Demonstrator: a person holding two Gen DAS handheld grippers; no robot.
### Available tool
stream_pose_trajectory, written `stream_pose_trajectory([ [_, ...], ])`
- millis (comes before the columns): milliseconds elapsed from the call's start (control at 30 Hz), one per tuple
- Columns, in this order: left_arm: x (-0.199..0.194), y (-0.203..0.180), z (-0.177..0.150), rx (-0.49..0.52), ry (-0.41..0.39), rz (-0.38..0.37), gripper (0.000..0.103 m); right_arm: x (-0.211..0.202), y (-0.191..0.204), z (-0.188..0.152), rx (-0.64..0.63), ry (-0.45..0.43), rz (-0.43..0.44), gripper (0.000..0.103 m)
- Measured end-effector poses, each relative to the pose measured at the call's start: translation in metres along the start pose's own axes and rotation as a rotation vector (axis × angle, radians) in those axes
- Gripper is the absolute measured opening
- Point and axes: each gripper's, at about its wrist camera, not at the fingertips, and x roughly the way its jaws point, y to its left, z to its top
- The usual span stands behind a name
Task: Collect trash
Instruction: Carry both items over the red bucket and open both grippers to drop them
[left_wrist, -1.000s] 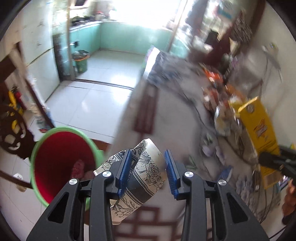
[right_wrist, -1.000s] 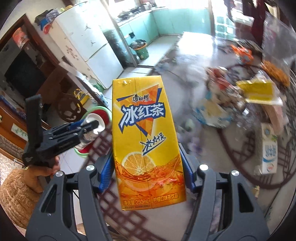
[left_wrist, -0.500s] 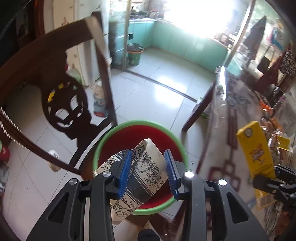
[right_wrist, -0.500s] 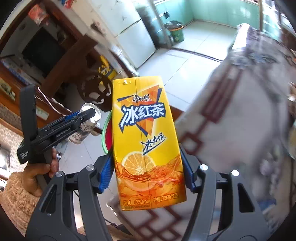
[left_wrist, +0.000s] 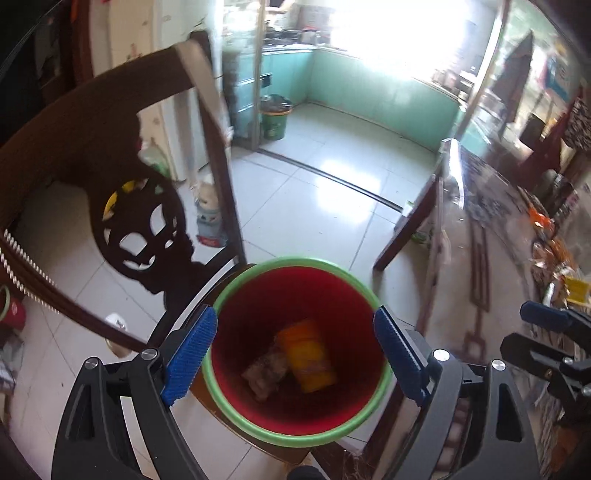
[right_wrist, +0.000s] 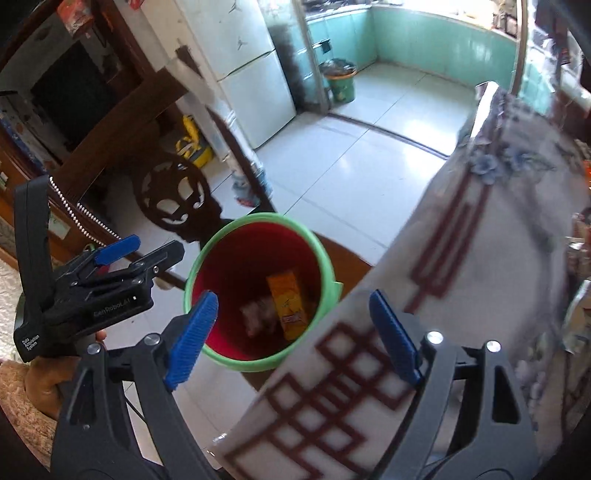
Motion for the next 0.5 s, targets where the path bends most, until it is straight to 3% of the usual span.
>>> stream_pose_trajectory([
  [200,-0.041,-0.054,0.01,0.107,-0.077,-0.018,0.083,-0.038,-0.016,-0.007,0.016,-0.066,-0.113,0.087],
  [433,-0.104,-0.129,0.024,0.16,-0.186,0.0,0.087,-0.118,-0.048,-0.019,0.104,-0.199,-0.292,0.092],
  [500,-0.119,-0.152,0.024,0.187,-0.209,-0.041,0.088,-0.141,-0.061,-0.027,0.143,-0.236,-0.323,0.093],
])
